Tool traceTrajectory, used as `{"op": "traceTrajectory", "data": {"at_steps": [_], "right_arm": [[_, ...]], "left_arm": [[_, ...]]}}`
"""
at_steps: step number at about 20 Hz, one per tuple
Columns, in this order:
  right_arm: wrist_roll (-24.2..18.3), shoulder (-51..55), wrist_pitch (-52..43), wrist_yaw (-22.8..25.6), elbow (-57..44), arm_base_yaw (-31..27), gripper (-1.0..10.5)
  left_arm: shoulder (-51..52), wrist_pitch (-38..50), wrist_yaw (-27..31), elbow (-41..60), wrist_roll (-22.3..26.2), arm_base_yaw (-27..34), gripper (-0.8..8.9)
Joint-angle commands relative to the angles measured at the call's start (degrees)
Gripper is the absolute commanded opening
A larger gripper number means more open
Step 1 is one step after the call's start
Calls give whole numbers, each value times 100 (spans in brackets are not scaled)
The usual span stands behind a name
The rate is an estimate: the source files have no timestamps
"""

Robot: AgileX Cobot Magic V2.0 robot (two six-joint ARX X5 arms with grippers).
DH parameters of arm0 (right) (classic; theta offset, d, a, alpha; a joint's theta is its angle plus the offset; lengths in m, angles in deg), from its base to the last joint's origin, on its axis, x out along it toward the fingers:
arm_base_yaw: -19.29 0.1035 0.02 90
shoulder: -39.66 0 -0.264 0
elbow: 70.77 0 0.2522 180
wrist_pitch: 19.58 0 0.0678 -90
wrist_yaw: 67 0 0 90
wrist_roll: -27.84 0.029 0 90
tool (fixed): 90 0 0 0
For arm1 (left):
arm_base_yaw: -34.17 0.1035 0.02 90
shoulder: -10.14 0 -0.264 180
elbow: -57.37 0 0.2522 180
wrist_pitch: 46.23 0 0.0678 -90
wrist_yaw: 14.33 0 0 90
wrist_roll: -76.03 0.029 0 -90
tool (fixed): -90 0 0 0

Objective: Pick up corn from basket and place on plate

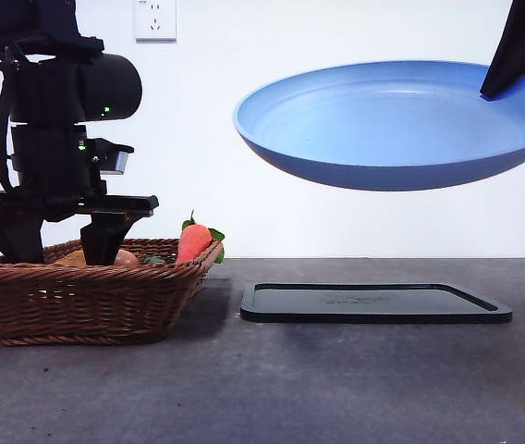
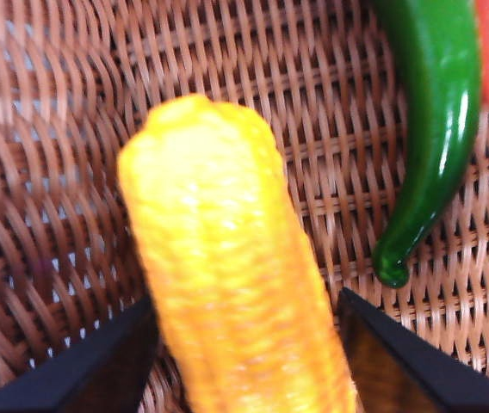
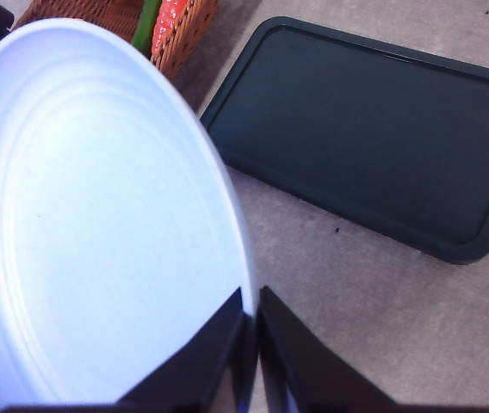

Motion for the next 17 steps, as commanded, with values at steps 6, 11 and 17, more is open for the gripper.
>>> {"op": "traceTrajectory", "data": {"at_steps": [6, 11, 17], "right_arm": [[-33, -17, -116, -35, 118, 13, 4], [225, -111, -118, -39, 118, 15, 4], [704, -1222, -629, -404, 118, 105, 4]], "left_arm": [[-37, -42, 22, -129, -372, -37, 128], [953, -184, -120, -138, -494, -90, 128], [2194, 249, -1093, -138, -669, -1231, 128]]}}
